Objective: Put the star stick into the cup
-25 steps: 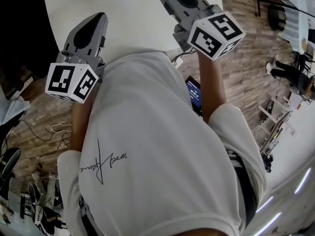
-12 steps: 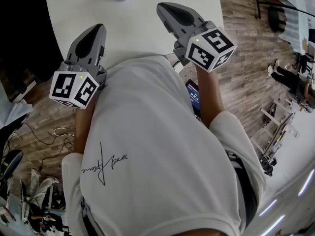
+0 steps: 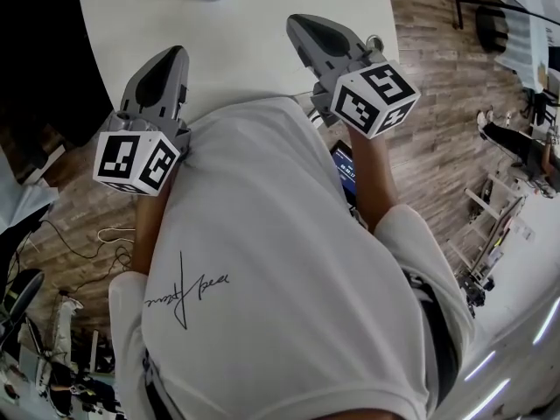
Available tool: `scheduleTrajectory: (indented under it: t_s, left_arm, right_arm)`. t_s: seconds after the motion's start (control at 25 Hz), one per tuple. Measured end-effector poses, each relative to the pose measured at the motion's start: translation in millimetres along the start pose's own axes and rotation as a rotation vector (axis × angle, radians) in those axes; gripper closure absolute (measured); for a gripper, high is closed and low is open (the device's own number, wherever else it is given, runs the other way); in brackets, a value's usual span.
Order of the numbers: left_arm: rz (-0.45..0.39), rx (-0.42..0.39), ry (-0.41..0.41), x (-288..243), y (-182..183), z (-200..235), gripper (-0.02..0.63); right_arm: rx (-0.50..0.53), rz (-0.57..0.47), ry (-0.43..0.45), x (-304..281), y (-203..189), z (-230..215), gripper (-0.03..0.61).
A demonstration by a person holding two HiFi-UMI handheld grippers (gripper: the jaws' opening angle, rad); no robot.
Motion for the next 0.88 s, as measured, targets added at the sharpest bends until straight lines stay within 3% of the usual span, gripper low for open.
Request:
scheduleTrajectory:
  t_s: [0.44,0.88]
  left_arm:
    - [0.014,-0.040,0.007,1.5,-0.2,-4.7,0.606]
    - [0.008,0.045,0.044,3.4,-4.7,13.4,0.604]
  right_arm:
    - [0.078,0.018,0.057,0.9,5.9,6.7,0.569]
    - [0.056,0.010,0.047,2.2,1.9,0.1,0.569]
Point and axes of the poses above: the fingertips, and each gripper's own axes: x backward along the fingers, z to its left, y out of its top, the point moved 10 cm from there along x, backward along the fingers, and after that the axes turned 12 degrees about x, right-handed, at the moved point
